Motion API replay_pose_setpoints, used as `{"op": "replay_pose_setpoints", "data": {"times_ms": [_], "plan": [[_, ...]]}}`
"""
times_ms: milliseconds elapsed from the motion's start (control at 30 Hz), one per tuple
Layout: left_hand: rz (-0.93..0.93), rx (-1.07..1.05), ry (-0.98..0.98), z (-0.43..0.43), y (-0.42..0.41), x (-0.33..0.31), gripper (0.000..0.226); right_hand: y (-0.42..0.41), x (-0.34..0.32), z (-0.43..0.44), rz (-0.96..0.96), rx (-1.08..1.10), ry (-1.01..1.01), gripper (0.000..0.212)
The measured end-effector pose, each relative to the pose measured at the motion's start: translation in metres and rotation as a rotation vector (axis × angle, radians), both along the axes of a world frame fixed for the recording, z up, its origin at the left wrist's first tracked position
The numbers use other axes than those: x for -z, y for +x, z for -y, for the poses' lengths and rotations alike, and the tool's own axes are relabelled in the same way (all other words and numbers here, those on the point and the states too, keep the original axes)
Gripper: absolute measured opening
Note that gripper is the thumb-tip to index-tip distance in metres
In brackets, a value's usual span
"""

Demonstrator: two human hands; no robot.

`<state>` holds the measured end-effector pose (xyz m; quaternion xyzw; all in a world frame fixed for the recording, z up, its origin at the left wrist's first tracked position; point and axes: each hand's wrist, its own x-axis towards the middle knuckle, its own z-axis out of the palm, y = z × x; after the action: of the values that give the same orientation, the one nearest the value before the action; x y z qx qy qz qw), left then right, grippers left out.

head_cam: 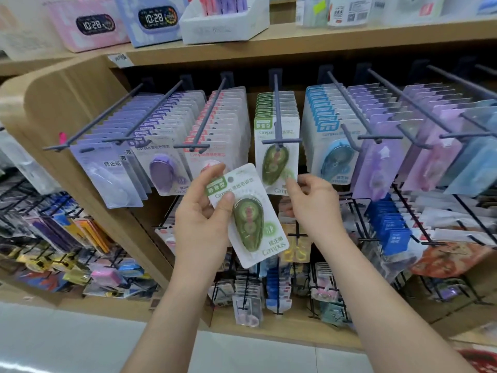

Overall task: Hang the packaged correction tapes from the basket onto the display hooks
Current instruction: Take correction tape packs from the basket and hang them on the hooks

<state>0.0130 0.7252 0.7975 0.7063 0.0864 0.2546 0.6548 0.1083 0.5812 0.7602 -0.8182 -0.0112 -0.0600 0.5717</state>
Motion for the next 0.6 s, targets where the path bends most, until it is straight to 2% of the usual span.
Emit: {"op": "replay_pose_setpoints", "data": {"times_ms": [67,100,133,233,300,400,600], "plan": [[0.007,0.043,-0.053,0.0,0.002,0.0,0.039,-0.008,0.004,0.015,-0.005,-0.008,-0.217,0.03],[0.005,0.057,-0.07,0.0,0.004,0.0,0.035,-0.013,0.005,0.024,-0.015,-0.044,-0.241,0.032],[0.006,0.067,-0.079,0.002,0.006,-0.002,0.03,-0.018,0.005,0.032,-0.053,-0.121,-0.2,0.035],[0.017,0.068,-0.015,0.006,0.016,-0.004,0.019,-0.034,0.001,0.049,-0.324,-0.529,0.093,0.044],[0.038,0.081,0.06,0.012,0.025,-0.007,0.017,-0.038,0.005,0.051,-0.333,-0.641,0.147,0.041],[0.072,0.114,0.155,0.021,0.036,-0.015,0.013,-0.038,0.011,0.045,-0.227,-0.563,0.134,0.029],[0.166,0.076,0.255,0.028,0.057,-0.027,0.007,-0.036,0.005,0.037,-0.107,-0.42,0.197,0.021]]}}
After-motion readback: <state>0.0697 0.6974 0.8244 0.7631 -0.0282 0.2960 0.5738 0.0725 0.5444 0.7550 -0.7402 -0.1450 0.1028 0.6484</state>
